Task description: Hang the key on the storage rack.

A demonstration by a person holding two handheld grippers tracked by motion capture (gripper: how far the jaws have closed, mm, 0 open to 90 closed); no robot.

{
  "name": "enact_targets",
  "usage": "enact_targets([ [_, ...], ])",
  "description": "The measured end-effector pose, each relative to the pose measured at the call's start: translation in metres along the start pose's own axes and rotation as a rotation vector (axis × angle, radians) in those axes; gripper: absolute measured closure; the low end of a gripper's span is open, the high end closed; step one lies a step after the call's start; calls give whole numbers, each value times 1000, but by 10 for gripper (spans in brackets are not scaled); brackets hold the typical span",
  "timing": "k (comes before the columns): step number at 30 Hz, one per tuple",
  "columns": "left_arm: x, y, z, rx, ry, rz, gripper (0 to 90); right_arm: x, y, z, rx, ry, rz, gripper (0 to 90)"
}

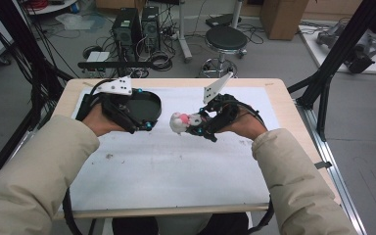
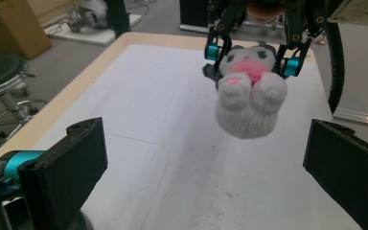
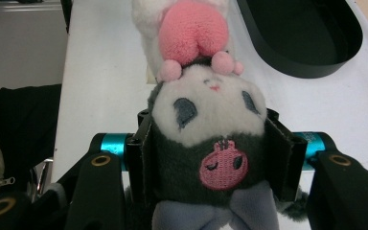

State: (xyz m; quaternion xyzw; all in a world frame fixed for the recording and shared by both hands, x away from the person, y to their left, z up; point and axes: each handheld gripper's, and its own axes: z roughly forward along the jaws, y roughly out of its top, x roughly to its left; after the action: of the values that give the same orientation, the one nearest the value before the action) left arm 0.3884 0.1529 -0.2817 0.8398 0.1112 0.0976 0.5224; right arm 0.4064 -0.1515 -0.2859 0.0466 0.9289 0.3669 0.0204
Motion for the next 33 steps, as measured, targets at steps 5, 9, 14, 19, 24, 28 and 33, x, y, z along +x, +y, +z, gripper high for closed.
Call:
enact_targets([
  [5, -4, 6, 20, 38, -57, 23, 17, 1, 4, 3, 2, 3, -4, 463],
  [9, -8, 8, 35, 82, -100, 44, 17, 2, 5, 5, 6, 1, -11, 463],
  [14, -13, 8, 49, 94, -135, 44, 17, 3, 6, 7, 17, 6, -12, 463],
  [19, -16, 7, 58, 118, -146, 40, 17, 5, 7, 9, 23, 8, -21, 463],
  [24, -17, 6, 61, 151, -158, 35, 54, 6, 7, 10, 23, 16, -28, 463],
  [28, -16, 5, 62, 175, -166, 40, 133, 6, 8, 11, 24, 19, -38, 463],
  [33, -18, 5, 63, 191, -173, 73, 339, 7, 8, 11, 27, 24, -46, 462],
])
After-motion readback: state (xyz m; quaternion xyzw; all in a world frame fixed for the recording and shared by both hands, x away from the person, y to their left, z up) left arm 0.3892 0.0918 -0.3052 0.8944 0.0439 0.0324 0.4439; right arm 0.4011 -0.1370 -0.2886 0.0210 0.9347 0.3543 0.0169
